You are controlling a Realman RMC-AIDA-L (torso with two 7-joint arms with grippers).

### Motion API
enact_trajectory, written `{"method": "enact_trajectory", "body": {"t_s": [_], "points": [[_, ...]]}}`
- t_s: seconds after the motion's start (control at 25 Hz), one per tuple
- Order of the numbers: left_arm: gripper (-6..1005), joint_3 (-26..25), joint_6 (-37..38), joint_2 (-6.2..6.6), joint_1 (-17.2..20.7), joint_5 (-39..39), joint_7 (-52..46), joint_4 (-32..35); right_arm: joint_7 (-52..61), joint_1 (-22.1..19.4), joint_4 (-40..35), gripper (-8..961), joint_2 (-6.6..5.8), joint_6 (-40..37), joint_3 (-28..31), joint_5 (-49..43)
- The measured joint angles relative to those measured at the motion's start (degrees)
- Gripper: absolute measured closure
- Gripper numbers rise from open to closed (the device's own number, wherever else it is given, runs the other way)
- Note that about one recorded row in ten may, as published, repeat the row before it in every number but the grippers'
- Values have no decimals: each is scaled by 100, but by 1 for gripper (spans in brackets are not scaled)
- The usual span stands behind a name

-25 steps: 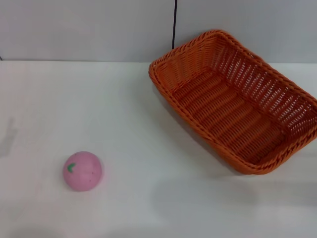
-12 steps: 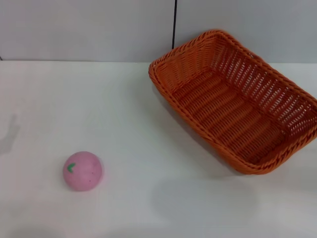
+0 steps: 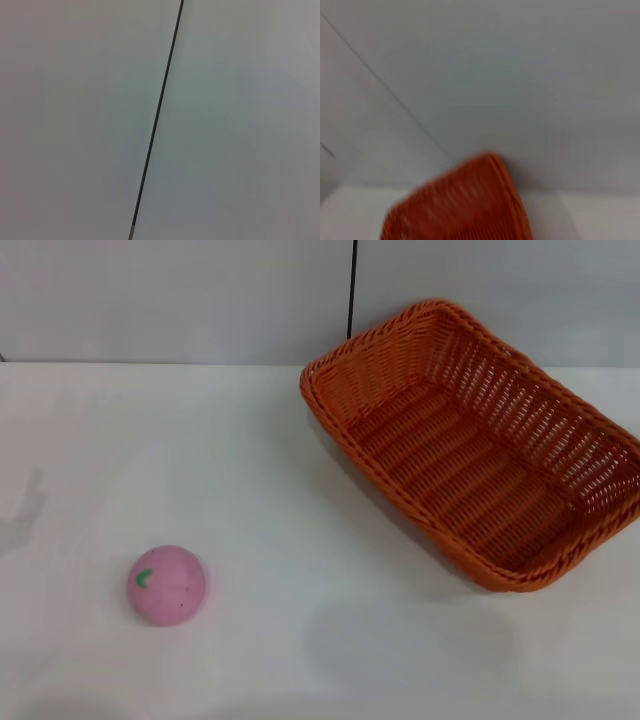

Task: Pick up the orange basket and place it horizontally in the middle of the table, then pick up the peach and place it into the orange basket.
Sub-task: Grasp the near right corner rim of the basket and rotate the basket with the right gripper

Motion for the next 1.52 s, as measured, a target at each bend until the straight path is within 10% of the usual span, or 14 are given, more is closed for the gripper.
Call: {"method": "enact_trajectory", "body": {"t_s": [0.12, 0.48, 1.12, 1.52], "points": [[171, 3, -24, -13, 35, 9, -4, 0, 1010, 738, -84, 324, -250, -372, 146, -1447], [171, 21, -79, -36, 171, 102, -37, -35, 1586, 1289, -235, 324, -235, -338, -312, -2035], [172, 84, -352, -37, 393, 243, -49, -66, 1417, 1706, -244, 342, 831, 1124, -930, -2801], [172, 87, -383, -18, 393, 241, -53, -49, 1168, 1640, 1, 358, 1093, 1687, -1016, -2785]]}}
